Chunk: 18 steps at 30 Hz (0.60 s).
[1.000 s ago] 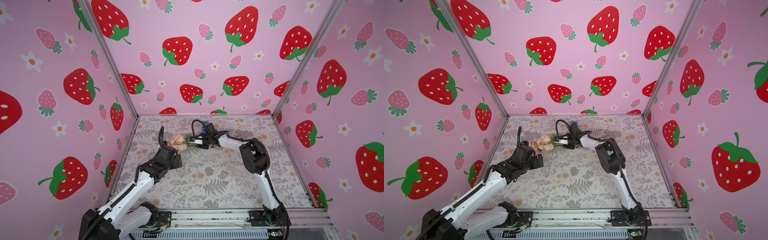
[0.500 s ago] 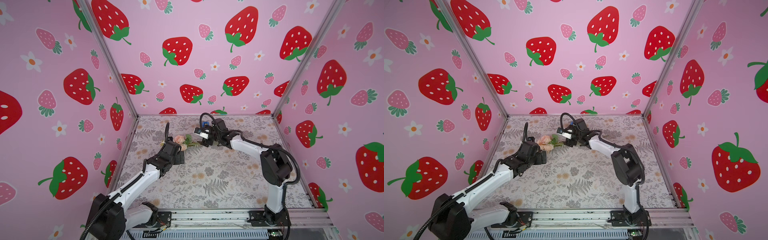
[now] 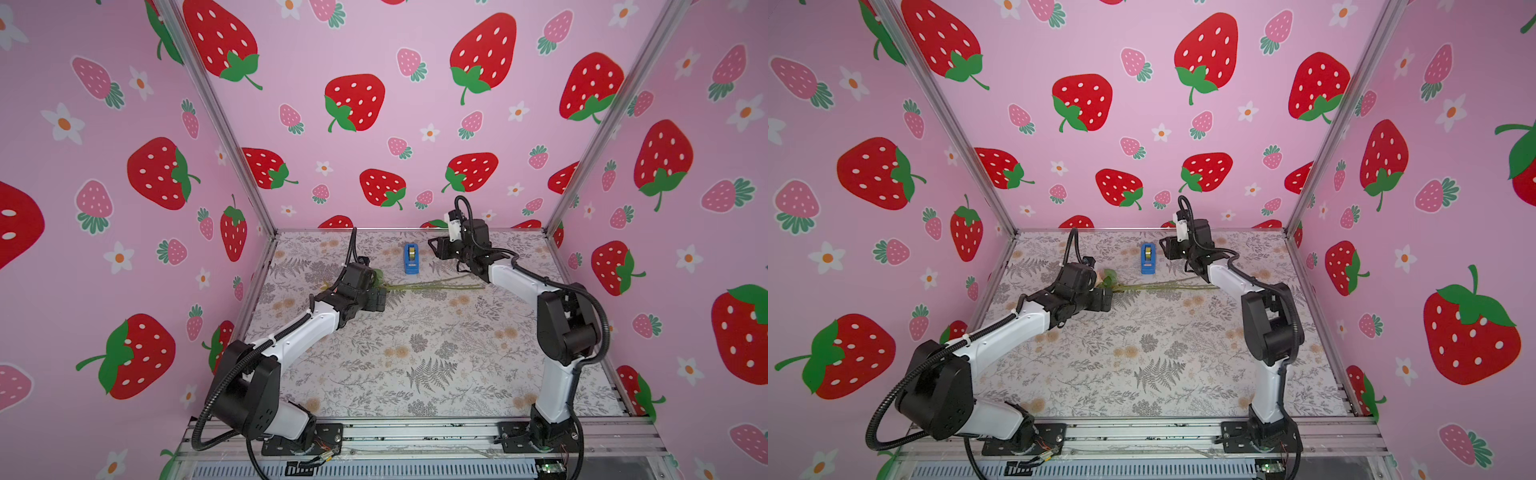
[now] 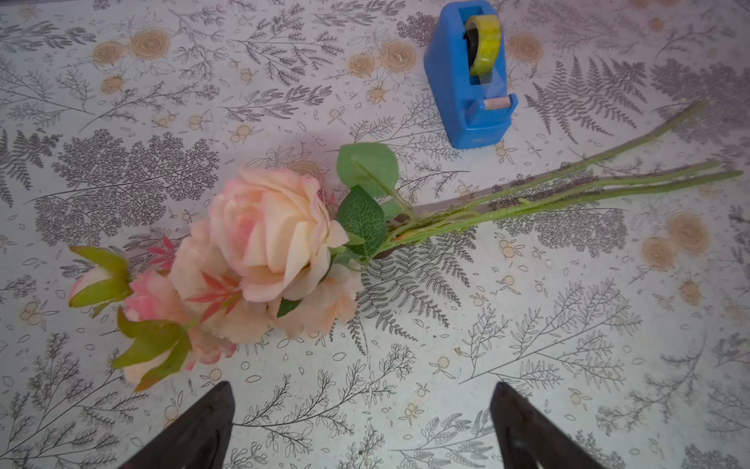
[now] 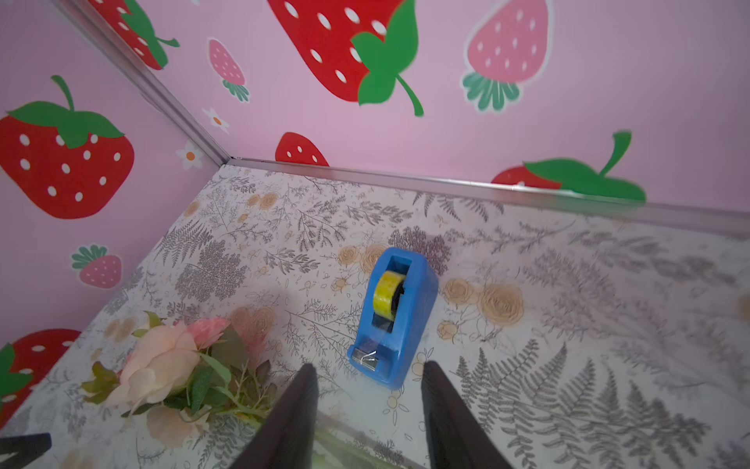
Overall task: Wrap bouquets with tape
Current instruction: Place the unwrapped bouquet at the center of the board, then pull the tape from the tape cutter.
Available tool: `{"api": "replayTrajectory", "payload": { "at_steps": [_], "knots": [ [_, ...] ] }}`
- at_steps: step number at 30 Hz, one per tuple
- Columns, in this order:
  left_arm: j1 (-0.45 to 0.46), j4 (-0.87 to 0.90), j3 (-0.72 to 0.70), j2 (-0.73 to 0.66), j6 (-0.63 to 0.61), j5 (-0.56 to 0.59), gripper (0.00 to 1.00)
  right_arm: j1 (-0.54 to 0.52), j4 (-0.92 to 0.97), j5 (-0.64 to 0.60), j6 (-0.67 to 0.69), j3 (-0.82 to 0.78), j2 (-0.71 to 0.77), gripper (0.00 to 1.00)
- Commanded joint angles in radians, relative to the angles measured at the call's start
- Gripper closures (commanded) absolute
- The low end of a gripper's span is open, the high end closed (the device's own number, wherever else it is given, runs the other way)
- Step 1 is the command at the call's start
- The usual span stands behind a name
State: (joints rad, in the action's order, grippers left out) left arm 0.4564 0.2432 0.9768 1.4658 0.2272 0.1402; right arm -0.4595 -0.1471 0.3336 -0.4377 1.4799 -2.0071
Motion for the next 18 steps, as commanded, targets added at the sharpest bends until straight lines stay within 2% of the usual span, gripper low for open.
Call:
{"api": "replayTrajectory", "payload": {
  "at_steps": [1, 4, 9, 18],
  "knots": [
    [0.004, 0.009, 0.032, 0.005, -0.045, -0.035, 0.0, -0.008, 0.084, 0.175, -0.17, 0.089, -0.081, 0.56],
    [0.003, 0.004, 0.018, -0.002, -0.082, -0.057, 0.0, -0.002, 0.141, 0.246, -0.192, 0.161, -0.157, 0.58],
    [0.004, -0.028, -0.019, -0.022, -0.116, -0.068, 0.0, -0.001, 0.155, 0.291, -0.239, 0.226, -0.237, 0.59],
    [0.005, -0.026, -0.032, -0.033, -0.117, -0.08, 0.01, -0.001, 0.195, 0.3, -0.278, 0.341, -0.344, 0.59]
  ]
}}
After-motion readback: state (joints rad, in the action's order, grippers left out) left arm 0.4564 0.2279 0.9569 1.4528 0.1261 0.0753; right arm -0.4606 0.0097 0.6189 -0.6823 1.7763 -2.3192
